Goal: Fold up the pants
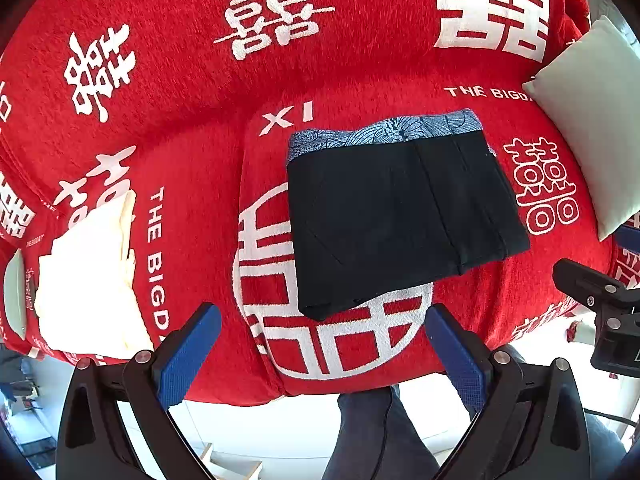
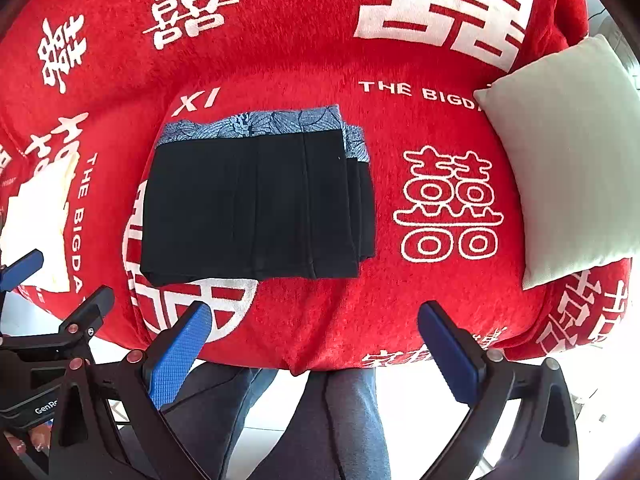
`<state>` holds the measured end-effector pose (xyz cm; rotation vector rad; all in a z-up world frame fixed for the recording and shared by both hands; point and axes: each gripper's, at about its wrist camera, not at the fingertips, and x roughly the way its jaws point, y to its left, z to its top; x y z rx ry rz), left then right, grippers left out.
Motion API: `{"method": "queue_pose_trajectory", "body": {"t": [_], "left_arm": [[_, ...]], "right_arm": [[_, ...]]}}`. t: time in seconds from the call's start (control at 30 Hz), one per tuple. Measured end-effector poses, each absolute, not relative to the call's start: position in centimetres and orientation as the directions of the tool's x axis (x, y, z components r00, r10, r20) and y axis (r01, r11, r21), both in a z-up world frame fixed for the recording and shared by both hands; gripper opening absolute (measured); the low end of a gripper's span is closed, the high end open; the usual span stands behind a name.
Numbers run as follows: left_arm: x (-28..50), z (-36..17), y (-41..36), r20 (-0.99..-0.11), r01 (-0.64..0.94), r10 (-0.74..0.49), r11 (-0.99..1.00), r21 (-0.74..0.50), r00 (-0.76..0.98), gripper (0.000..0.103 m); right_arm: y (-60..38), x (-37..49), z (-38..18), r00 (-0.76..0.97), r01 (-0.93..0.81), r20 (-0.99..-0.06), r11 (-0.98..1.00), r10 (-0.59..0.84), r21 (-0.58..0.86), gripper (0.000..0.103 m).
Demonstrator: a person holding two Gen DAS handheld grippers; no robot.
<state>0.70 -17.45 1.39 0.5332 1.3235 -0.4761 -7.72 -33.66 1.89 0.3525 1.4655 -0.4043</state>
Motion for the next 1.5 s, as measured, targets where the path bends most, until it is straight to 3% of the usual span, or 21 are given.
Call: {"method": "queue_pose_trajectory", "body": {"t": [1.5], "left_arm": [[0.27, 2.16, -17.62, -0.979, 0.607, -0.059, 0.791, 0.074, 0.197, 0.102]], "right_arm": [[-33.52, -7.48, 2.17, 0.062, 0.458, -0.997, 0.889, -0.047, -0.013, 0.103]]}}
